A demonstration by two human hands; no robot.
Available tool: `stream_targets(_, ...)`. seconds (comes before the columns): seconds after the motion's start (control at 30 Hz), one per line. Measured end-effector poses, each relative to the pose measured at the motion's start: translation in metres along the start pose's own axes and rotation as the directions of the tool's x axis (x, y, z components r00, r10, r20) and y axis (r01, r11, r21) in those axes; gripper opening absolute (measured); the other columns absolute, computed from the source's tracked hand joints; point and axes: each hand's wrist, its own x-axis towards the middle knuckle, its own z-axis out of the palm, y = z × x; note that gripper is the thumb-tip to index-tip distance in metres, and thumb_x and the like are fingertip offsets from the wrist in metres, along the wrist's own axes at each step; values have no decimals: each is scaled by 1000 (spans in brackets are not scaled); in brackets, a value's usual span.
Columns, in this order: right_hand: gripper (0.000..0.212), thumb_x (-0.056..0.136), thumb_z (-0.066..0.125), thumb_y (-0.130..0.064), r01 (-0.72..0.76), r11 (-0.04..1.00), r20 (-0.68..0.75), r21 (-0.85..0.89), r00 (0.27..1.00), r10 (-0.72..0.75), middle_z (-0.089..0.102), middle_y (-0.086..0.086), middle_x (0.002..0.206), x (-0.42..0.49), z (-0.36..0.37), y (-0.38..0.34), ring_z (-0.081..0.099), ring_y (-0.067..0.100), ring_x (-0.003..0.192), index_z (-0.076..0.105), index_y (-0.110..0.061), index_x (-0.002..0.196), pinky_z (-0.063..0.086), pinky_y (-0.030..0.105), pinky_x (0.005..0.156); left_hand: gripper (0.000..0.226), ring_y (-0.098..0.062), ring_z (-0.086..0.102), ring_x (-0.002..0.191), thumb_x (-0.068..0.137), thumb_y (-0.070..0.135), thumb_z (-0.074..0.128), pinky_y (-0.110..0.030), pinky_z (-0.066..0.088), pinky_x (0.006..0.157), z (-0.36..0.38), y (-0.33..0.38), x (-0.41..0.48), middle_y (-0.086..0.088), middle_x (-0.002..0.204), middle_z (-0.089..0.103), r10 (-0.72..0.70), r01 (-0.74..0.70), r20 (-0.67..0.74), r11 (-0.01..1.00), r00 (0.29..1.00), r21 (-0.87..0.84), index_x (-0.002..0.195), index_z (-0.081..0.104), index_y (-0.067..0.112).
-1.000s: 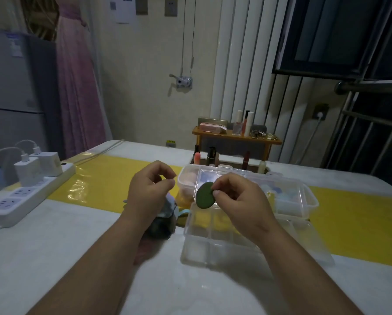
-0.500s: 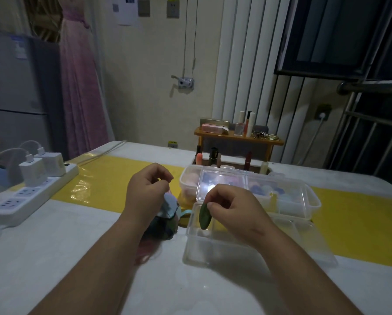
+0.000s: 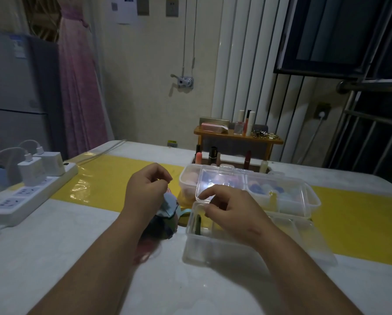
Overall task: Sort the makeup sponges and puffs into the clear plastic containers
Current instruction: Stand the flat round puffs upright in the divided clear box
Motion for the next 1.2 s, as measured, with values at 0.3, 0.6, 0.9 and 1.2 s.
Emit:
stream_targets(0.3, 19, 93, 60, -21, 52, 998, -143, 30, 989, -47, 68, -12, 81, -4, -7, -3, 62, 9, 77, 73, -33, 95, 55, 32, 71, 28, -17, 51, 72, 70, 1, 61, -28, 35, 60, -2, -7, 1, 12, 75, 59, 3, -45, 109, 920, 994, 389, 72, 65, 28)
stream_targets(0.6, 17, 93, 60, -23, -1, 1000, -101, -16, 995, -1, 69, -12, 87, -4, -11, 5, 63, 8, 83, 75, -27, 99, 57, 36, 79, 42, -21, 48, 110, 82, 17, 56, -33, 40, 89, -6, -14, 5, 4, 117, 54, -10, -191, 241, 577, 970, 794, 116, 70, 37)
stream_targets(0.9, 17, 95, 58, -25, -19, 999, -61, -27, 998, 17, 68, -12, 89, -5, -7, 4, 63, 9, 85, 73, -29, 102, 58, 37, 82, 18, -18, 55, 74, 59, 30, 48, -32, 45, 63, -10, -8, 0, 8, 73, 62, 6, -89, 158, 845, 987, 527, 64, 64, 25)
stream_targets(1.2, 16, 95, 59, -27, -21, 1000, -59, -13, 998, 20, 66, -14, 89, -7, -8, 3, 62, 8, 85, 71, -32, 103, 58, 34, 81, 15, -21, 50, 62, 64, 21, 50, -34, 41, 51, -5, 1, -8, -6, 70, 55, 127, -159, 148, 958, 981, 237, 78, 42, 23)
